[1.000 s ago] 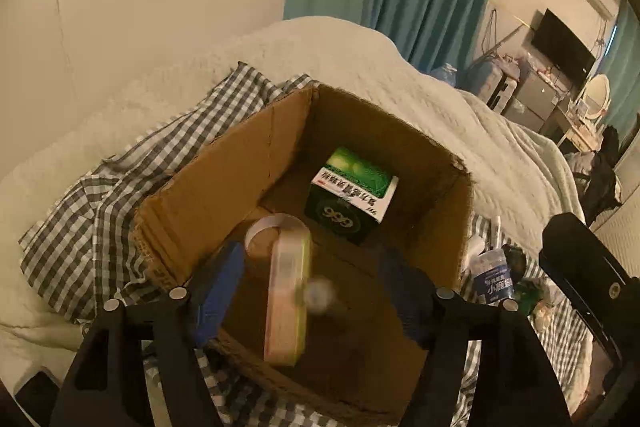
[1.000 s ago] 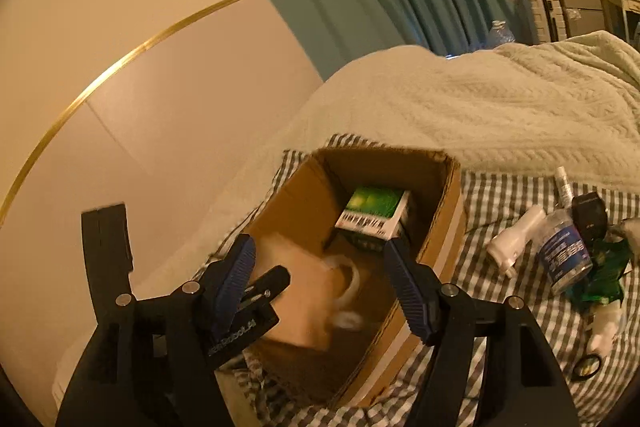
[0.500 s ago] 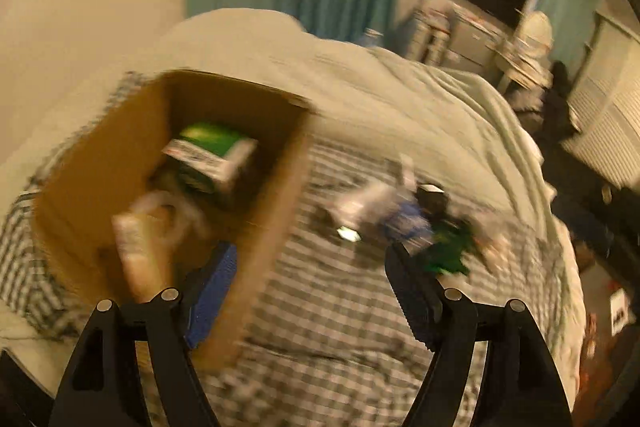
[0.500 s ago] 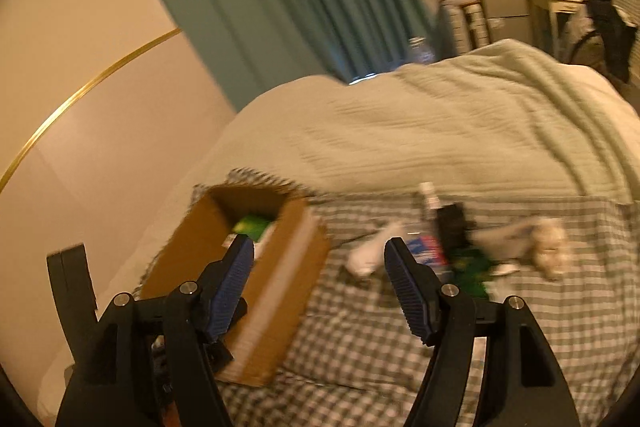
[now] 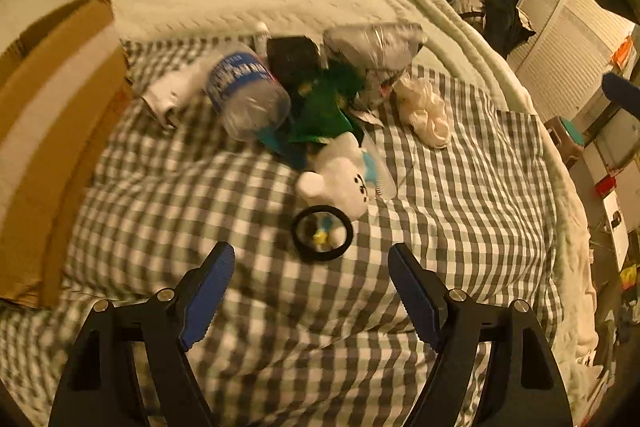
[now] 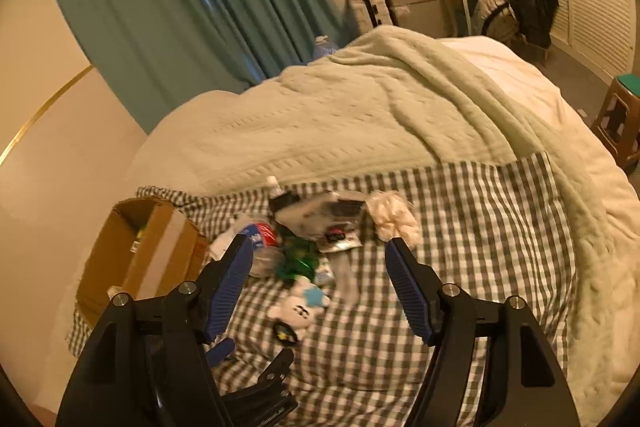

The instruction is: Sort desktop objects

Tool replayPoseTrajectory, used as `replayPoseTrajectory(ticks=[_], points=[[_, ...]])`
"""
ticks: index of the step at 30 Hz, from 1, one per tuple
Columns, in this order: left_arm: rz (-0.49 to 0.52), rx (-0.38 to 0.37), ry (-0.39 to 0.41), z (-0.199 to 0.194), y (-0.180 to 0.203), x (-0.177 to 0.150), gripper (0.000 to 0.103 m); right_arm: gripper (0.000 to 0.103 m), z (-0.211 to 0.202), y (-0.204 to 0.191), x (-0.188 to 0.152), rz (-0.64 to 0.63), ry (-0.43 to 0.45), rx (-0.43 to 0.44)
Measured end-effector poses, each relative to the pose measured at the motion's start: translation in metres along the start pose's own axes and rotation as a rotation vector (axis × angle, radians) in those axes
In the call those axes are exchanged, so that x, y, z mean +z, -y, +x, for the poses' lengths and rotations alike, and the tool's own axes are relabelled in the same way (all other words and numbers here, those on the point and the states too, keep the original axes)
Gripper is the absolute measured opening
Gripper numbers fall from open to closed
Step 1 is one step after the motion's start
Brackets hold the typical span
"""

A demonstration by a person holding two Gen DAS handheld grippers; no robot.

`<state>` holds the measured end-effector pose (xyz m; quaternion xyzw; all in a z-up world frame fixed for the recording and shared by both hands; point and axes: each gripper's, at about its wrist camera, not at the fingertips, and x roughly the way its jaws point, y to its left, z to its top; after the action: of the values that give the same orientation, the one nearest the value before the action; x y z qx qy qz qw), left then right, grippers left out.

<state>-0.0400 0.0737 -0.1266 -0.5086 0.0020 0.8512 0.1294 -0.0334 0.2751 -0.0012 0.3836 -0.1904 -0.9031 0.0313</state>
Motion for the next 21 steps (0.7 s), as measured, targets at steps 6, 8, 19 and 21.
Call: replayPoseTrajectory(ticks=[6,8,19,21], points=[[-0.023,-0.007,-0.003,0.017,-0.006,0.004,0.063,0.068,0.019,0.004,-0.009,-0.015,-0.048,0.005],[-0.009,-0.014,-0.024,0.023,-0.008,0.004,0.040,0.068,0.028,0.003,-0.011,-0.035,-0.062,0.007],[0.042,-0.047,-0.008,0.004,-0.024,0.009,0.015,0.068,0.077,-0.006,-0.033,-0.027,-0.171,0.001],[0.012,-0.045,0.005,-0.001,-0.034,0.011,0.015,0.068,0.085,-0.013,-0.038,-0.031,-0.188,0.007]])
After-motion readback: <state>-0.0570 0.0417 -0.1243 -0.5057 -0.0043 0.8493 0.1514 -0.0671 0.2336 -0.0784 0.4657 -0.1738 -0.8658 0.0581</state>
